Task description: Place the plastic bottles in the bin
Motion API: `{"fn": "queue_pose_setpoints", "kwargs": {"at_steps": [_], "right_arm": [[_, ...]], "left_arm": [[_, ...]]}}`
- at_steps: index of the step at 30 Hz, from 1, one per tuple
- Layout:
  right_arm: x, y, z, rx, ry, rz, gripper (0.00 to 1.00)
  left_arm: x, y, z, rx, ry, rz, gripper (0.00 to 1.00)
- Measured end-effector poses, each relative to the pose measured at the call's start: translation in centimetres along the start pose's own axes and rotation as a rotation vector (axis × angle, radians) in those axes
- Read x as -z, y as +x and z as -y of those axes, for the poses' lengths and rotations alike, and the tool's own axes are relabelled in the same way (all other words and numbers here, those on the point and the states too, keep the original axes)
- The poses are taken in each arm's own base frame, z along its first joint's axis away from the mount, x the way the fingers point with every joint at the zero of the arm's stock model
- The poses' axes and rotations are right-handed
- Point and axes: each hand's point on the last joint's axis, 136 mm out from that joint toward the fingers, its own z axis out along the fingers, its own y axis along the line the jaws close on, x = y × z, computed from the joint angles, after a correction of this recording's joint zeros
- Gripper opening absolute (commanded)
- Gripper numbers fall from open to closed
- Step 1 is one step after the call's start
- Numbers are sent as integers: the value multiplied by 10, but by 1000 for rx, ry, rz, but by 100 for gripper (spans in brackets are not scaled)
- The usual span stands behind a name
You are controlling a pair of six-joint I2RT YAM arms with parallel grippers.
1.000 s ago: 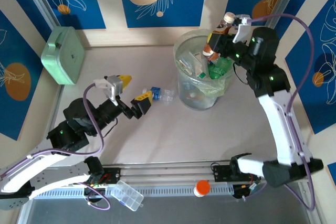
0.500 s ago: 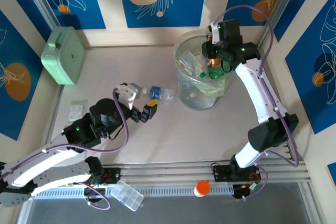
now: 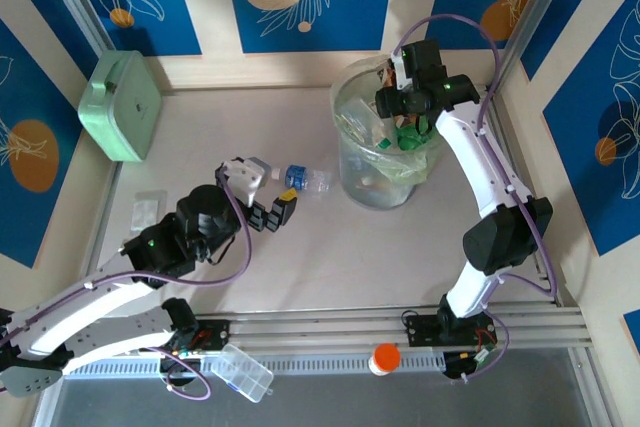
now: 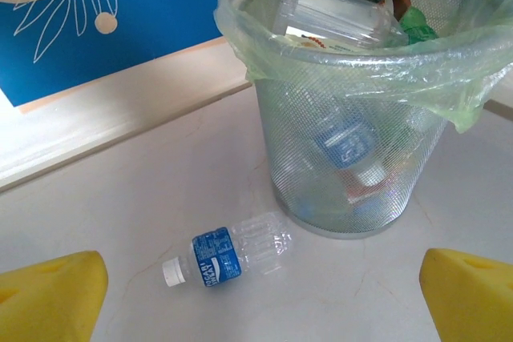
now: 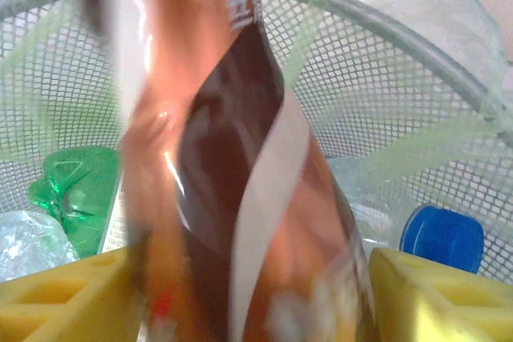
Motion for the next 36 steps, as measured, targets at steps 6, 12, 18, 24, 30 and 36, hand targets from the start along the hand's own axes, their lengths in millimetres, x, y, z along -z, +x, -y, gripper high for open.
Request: {"fn": "queue_pose_setpoints", "kwargs": {"at_steps": [6, 12, 18, 24, 30, 36], "right_arm": [[15, -15, -1, -21, -17, 47, 70], [20, -20, 8, -58, -25, 71, 63], [4, -36, 10, -83, -73, 77, 55], [-15, -36, -12, -54, -141, 58, 36], [-6, -31, -19, -48, -176, 78, 28], [9, -30, -25, -48, -223, 103, 44]], "left_arm": [[-1, 1, -3, 0, -11, -4, 99], [-1, 1, -5, 5, -17, -4, 99], [-2, 1, -6, 24, -21, -6, 99], [-2, 1, -6, 29, -20, -9, 99], [-1, 1, -4, 28, -9, -13, 99], [-2, 1, -4, 31, -7, -26, 99]]}}
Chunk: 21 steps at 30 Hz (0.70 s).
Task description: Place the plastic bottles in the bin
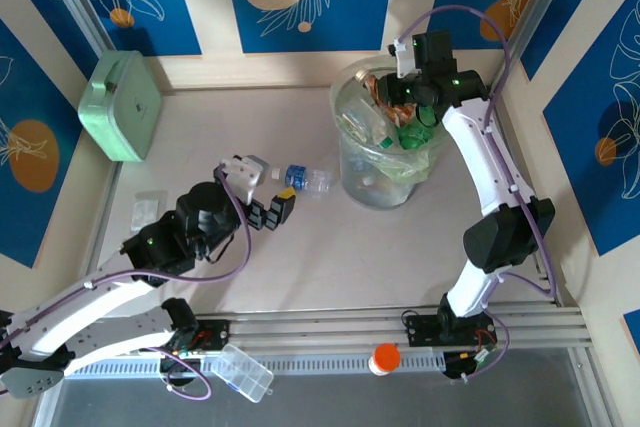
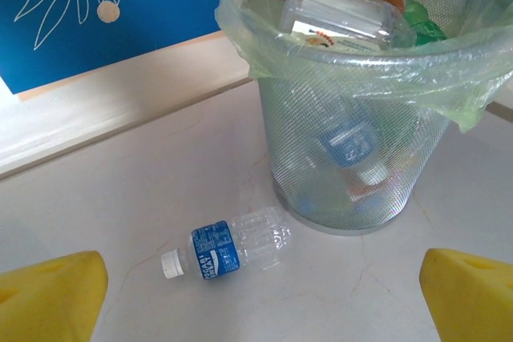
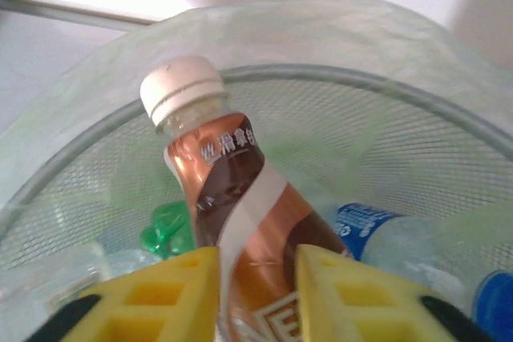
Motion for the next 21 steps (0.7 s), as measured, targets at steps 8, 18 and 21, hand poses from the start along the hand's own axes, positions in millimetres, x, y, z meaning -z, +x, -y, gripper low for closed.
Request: {"fn": "queue_pose_setpoints", "kwargs": {"at_steps": [8, 18, 21], "right_arm": [[46, -17, 3, -50, 67, 102, 65], [166, 19, -13, -300, 16, 408, 61], [169, 60, -6, -401, 32, 405, 59]], "left_arm": [[-28, 4, -40, 250, -111, -99, 99], [-74, 77, -86, 923, -283, -264, 99], [-91, 99, -93, 1069, -388, -361, 99]]}}
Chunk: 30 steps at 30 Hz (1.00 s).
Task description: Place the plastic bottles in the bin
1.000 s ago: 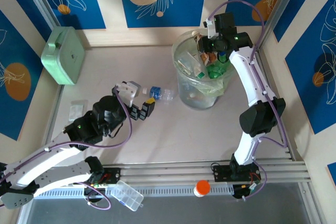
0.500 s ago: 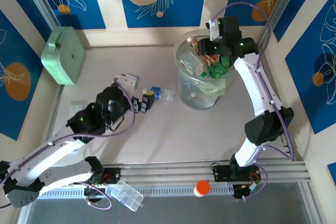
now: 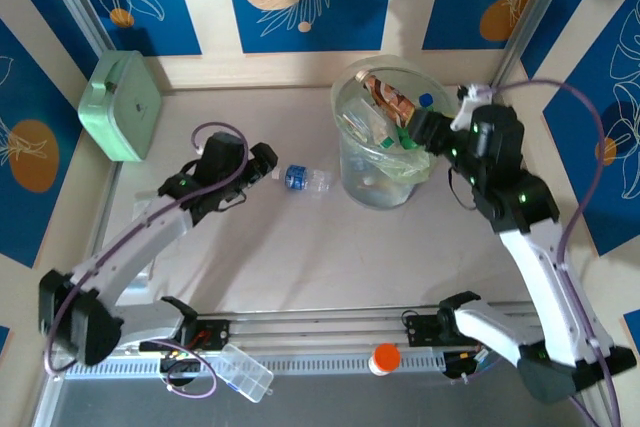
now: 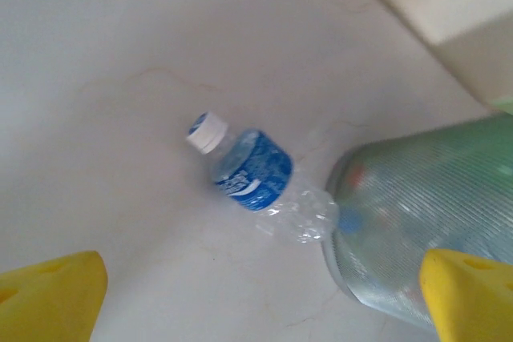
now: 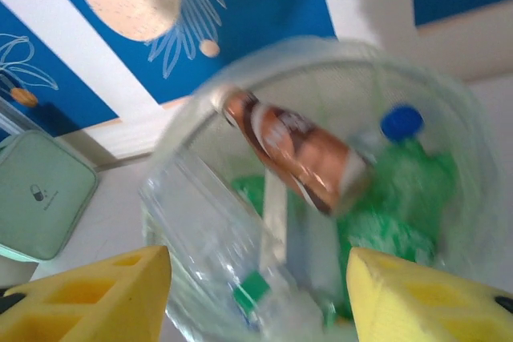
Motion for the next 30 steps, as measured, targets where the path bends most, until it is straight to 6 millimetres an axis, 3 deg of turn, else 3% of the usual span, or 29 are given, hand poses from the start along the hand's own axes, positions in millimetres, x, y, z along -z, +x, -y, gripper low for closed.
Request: {"fn": "queue_pose_setpoints", "kwargs": {"at_steps": [6, 9, 15, 22, 30], "right_arm": [[16, 45, 34, -145, 60, -8, 58], [28, 52, 39, -189, 48, 13, 58], [49, 46, 37, -224, 7, 74, 58], [53, 45, 36, -216, -3, 84, 58], [61, 45, 33, -210, -31, 93, 58]], "left_arm": [[-31, 4, -7, 162, -93, -40, 99], [-52, 8, -8, 211, -137, -60, 99], [-94, 14, -13, 254, -206, -84, 96], [-130, 16, -15, 328, -234, -85, 88], [-164, 32, -37, 377, -304, -110, 68]]}}
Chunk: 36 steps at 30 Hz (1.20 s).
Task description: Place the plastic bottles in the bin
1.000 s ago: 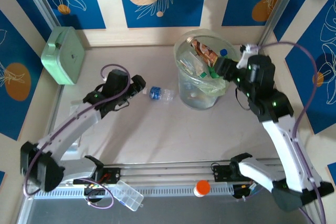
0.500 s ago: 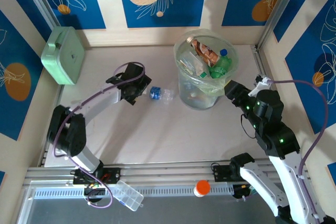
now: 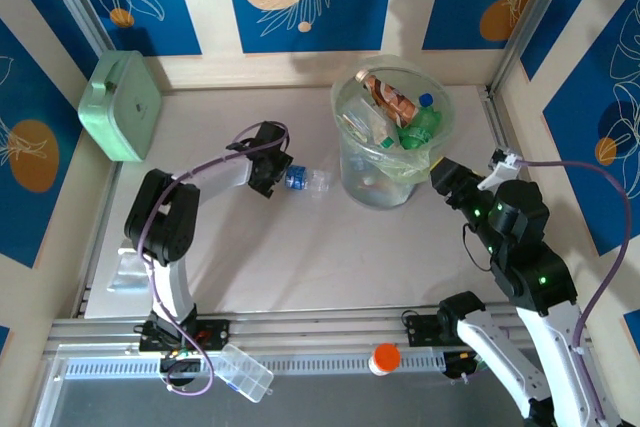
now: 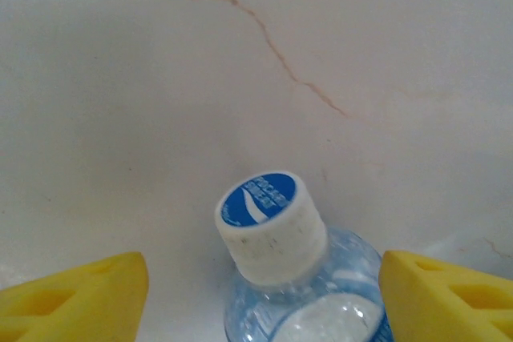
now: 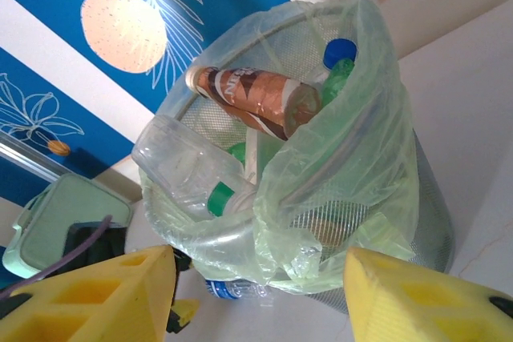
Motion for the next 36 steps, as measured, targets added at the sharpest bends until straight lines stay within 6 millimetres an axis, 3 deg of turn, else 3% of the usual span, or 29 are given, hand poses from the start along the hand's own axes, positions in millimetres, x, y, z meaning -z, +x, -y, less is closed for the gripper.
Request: {"fn": "queue_pose_setpoints", "kwargs": {"at_steps": [11, 18, 27, 31, 36], "right_arm": [[0, 4, -5, 38, -24, -20, 57], [-2, 6, -6, 51, -28, -31, 57], [-6, 8, -9, 53, -31, -49, 57], [-6, 10, -12, 54, -46, -60, 57], [-5, 12, -18, 63, -76, -70, 58]], "left_arm": [[-23, 2, -1, 15, -5, -4, 52], [-25, 0, 8, 6, 3, 2, 29], [-22, -4, 10, -4, 0, 19, 26], [-12, -8, 12, -24, 17, 30, 24], [26, -23, 24, -82, 94, 74, 23]]}}
